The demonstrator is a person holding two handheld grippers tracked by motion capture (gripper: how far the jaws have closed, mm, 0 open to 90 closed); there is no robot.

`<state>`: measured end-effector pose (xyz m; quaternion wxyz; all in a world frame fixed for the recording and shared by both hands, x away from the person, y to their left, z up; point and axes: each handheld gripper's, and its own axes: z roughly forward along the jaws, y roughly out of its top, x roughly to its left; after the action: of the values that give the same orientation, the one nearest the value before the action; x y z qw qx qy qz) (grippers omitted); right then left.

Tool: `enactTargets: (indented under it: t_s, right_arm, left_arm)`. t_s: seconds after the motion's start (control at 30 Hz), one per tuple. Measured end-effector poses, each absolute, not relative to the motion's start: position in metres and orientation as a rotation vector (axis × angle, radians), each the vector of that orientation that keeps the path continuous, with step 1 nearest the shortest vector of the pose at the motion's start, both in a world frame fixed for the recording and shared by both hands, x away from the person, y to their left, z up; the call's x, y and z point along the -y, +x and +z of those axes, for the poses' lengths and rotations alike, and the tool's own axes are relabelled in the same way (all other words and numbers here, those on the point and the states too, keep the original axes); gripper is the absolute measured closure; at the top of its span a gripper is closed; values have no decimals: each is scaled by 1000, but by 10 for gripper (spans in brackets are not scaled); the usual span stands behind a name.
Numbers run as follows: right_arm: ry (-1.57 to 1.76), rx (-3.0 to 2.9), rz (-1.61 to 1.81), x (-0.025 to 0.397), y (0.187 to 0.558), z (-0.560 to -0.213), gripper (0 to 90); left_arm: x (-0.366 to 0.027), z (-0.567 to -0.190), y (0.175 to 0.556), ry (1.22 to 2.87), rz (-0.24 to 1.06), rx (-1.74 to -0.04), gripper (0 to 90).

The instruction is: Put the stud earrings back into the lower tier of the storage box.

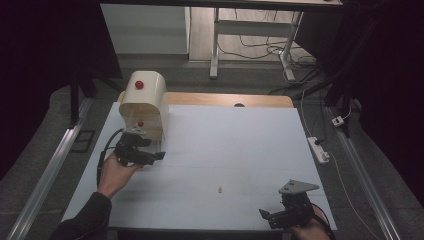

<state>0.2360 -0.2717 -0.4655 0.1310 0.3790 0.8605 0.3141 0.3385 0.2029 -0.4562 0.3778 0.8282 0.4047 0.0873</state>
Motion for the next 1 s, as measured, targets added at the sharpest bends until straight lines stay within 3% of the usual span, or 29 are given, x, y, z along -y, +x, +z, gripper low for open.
enactTargets:
  t_s: [0.27,1.0]
  right_arm:
    - [1096,-2500,913,272,236,-465,11]
    - [1079,-2510,903,271,235,-466,11]
  left_arm:
    - [-165,-455,330,2161,205,-943,39]
    - [-72,-475,321,2207,54,-694,0]
